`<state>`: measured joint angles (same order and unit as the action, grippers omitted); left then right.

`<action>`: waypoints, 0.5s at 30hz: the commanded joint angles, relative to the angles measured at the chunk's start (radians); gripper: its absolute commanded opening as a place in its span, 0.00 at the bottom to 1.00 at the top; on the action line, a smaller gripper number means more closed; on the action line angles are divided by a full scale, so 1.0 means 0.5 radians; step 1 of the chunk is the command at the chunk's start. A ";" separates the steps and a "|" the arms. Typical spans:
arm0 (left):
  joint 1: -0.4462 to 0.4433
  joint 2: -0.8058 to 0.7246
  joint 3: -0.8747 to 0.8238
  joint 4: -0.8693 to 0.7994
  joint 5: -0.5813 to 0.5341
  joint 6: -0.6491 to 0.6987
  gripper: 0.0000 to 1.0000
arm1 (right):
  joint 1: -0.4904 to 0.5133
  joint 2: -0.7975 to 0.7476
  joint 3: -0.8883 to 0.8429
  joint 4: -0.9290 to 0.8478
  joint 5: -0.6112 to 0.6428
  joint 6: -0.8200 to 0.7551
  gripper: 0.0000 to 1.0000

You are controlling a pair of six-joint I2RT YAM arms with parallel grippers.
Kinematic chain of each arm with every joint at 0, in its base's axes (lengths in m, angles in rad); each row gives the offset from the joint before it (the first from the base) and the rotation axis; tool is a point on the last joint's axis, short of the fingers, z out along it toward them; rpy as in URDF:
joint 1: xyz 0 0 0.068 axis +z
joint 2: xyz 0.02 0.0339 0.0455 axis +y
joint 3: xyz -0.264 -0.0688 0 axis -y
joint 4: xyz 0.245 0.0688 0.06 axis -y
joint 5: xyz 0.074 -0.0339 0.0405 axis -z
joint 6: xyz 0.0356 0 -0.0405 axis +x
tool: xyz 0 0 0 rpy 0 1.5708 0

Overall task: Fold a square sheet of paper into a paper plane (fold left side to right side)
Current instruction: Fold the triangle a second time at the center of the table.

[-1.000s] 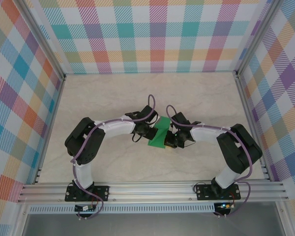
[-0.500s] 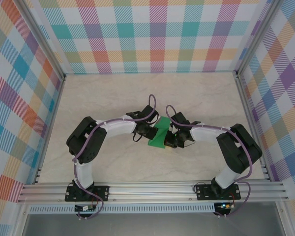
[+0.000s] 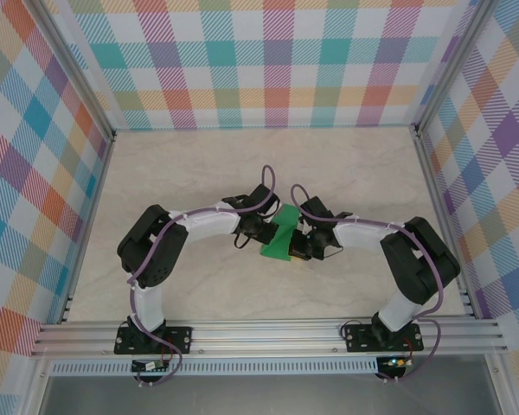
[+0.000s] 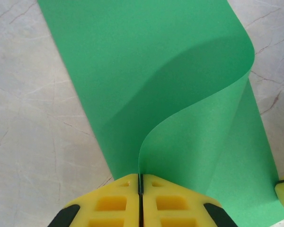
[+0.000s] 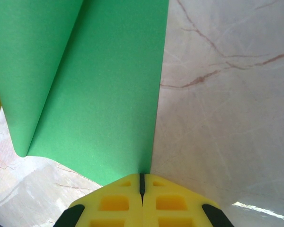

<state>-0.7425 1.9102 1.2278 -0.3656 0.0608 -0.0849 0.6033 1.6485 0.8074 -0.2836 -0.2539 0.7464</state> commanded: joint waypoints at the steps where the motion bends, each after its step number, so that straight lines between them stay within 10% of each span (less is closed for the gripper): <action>1: 0.026 0.036 0.053 -0.032 -0.018 0.029 0.08 | 0.033 0.074 0.004 -0.092 0.023 -0.035 0.00; 15: 0.025 0.094 0.011 0.001 0.035 0.023 0.08 | 0.036 0.076 0.003 -0.086 0.016 -0.040 0.00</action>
<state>-0.7425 1.9339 1.2278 -0.3630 0.0662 -0.0845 0.6037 1.6489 0.8082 -0.2859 -0.2535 0.7433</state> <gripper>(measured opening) 0.078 0.046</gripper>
